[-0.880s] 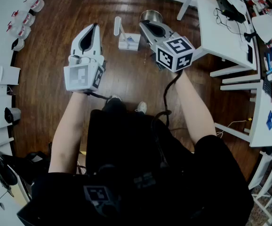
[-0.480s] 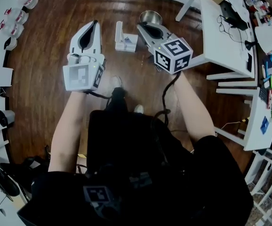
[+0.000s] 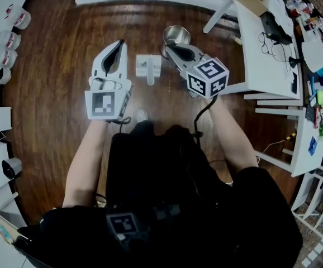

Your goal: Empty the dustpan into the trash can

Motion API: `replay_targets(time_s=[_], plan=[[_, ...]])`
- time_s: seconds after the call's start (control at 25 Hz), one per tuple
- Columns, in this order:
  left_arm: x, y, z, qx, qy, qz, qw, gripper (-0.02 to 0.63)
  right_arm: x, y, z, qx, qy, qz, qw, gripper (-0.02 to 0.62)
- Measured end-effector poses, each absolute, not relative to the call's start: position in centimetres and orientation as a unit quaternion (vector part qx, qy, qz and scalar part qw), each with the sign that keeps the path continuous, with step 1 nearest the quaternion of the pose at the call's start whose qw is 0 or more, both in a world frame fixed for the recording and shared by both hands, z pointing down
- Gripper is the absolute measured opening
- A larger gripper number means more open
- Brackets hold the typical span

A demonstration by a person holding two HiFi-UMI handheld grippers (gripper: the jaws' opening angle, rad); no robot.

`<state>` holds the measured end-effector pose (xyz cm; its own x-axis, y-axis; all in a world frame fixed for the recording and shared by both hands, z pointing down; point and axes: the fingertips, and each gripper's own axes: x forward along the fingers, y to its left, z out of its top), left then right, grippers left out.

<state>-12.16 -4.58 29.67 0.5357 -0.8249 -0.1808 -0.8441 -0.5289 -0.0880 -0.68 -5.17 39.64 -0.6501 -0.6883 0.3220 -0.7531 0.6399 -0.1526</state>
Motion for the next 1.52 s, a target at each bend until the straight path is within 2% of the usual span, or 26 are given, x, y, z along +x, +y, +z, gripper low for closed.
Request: replay_targets(time_s=[0.16,0.28,0.56,0.6,0.72,0.92,1.08,1.16,1.52], plan=[[-11.5,-7.6,31.6,-0.881,0.462,0.061,0.076,0.005,0.0,-7.6,41.0,0.413,-0.889,0.152,0.129,0.006],[-10.4,-8.8,33.5,-0.888,0.456,0.036,0.042,0.006,0.6,-8.4,42.8,0.402,-0.888,0.169,0.143,0.008],[-8.3,-10.3,37.8,-0.885,0.464,-0.018,0.028,0.020,0.9,-8.8,48.9,0.325,-0.899,0.230,0.181,0.057],[-8.2,-10.4,38.2,-0.883,0.468,-0.025,0.019,0.031,0.7,-8.6,50.0,0.312,-0.899,0.244,0.187,0.080],[-7.9,-10.7,39.0,-0.875,0.481,-0.042,-0.026,0.074,0.4,-7.0,54.7,0.254,-0.895,0.296,0.216,0.219],[-7.5,-11.3,39.2,-0.867,0.493,-0.045,-0.054,0.112,-0.9,-3.9,61.5,0.163,-0.878,0.373,0.252,0.313],[-8.2,-11.3,39.8,-0.860,0.499,-0.058,-0.086,0.160,-3.2,-2.9,63.0,0.102,-0.864,0.435,0.231,0.319],[-9.0,-11.3,39.6,-0.852,0.514,-0.053,-0.084,0.163,-4.0,-3.1,63.6,0.087,-0.854,0.464,0.217,0.356],[-11.5,-10.8,37.9,-0.825,0.560,-0.049,-0.055,0.161,-8.5,-4.5,65.5,0.039,-0.831,0.519,0.195,0.357]])
